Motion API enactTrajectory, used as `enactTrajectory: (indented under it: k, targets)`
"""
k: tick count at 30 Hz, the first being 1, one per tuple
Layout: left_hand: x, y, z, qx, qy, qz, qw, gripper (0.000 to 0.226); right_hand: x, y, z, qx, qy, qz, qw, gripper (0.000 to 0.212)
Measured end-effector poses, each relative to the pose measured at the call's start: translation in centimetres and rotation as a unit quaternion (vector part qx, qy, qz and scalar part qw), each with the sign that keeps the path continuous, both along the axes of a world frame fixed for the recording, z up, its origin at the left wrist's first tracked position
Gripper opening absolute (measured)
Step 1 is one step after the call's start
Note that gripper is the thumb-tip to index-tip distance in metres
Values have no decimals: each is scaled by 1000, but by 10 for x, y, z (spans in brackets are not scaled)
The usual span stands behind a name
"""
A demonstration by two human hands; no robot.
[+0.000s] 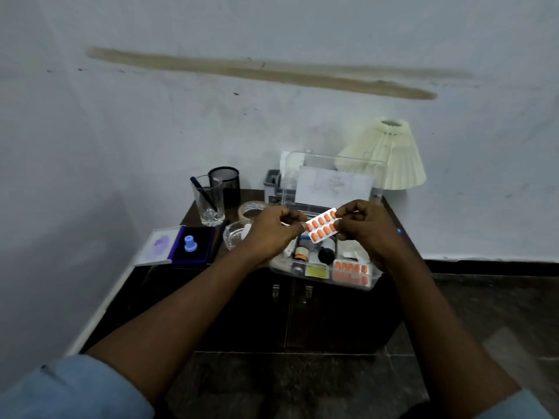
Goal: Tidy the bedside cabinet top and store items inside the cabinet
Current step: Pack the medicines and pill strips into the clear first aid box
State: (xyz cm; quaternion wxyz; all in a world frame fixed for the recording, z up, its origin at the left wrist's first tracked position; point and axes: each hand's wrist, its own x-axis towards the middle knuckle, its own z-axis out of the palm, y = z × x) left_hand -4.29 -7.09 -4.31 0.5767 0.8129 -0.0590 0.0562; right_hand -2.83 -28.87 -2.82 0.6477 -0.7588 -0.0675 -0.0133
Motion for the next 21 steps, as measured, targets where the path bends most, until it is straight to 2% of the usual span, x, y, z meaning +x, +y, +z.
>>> enactTrajectory:
  k: [3, 5, 7, 8, 11, 14, 17, 19, 21]
  targets:
    - [2, -24, -3, -33, 35, -31, 998, 20, 0, -27, 2, 13, 48, 13, 999, 32]
    - [2, -40, -6, -63, 71, -48, 994, 19, -3, -37, 1, -1, 60, 24, 998, 34]
    - [4, -54, -8, -72, 89, -46, 992, 21, -5, -43, 1, -65, 50, 11, 997, 29]
    - [6, -59, -10, -68, 93, -43, 992, 21, -6, -47, 1, -127, 38, -3, 991, 26]
    - [11, -68, -14, 9, 72, -59, 996, 15, -6, -55, 1, -325, 26, -17, 945, 18]
    - [15, -70, -15, 153, 38, -103, 982, 11, -7, -58, -3, -425, 30, 30, 904, 10]
    - [17, -71, -13, 205, 26, -129, 970, 14, -1, -66, -10, -420, -31, -13, 907, 5]
    - [16, -72, -12, 236, 14, -137, 962, 16, 9, -78, -17, -403, -79, -108, 905, 9]
    - [15, -74, -13, 257, 3, -139, 956, 17, 21, -94, -27, -396, -78, -196, 894, 9]
